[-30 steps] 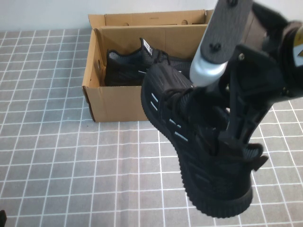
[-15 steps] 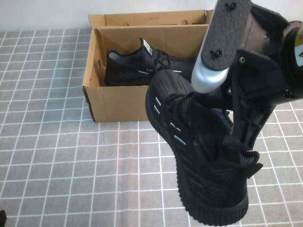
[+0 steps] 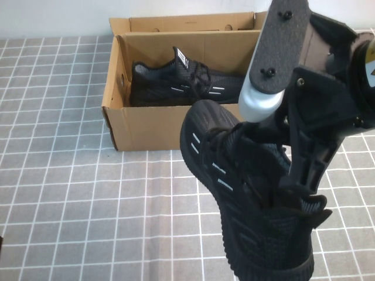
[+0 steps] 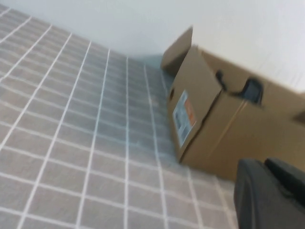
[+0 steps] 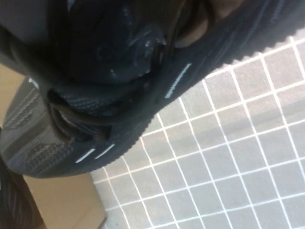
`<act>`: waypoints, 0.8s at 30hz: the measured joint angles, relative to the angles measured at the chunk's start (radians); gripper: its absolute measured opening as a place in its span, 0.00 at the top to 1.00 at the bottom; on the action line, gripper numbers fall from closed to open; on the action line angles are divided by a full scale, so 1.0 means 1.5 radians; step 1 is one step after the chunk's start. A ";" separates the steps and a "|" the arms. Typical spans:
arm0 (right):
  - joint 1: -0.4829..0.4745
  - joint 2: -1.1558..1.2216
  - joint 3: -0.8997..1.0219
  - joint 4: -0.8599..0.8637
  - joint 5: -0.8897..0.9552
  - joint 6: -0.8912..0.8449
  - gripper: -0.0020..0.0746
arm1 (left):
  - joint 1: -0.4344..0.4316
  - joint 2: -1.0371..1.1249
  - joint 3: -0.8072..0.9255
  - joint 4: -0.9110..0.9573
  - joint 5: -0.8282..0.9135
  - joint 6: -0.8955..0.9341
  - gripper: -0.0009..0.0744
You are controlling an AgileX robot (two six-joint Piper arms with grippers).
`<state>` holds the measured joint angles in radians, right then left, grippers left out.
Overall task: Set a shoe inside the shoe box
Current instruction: Hand over the shoe
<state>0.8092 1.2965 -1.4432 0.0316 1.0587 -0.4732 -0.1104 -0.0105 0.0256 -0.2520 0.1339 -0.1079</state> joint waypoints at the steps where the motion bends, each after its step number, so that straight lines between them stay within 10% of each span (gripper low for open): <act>1: 0.000 0.000 0.000 0.004 0.000 0.000 0.98 | 0.000 0.000 0.000 -0.011 -0.010 -0.006 0.99; 10: 0.000 0.000 0.000 0.012 0.000 0.000 0.98 | 0.000 0.048 -0.111 -0.072 0.112 -0.051 0.99; 24: -0.005 0.037 0.000 -0.016 -0.027 0.064 0.98 | 0.000 0.449 -0.460 -0.167 0.404 0.284 0.99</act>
<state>0.8018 1.3528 -1.4432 0.0083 1.0180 -0.3776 -0.1104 0.6630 -0.6650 -0.5022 0.7403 0.3176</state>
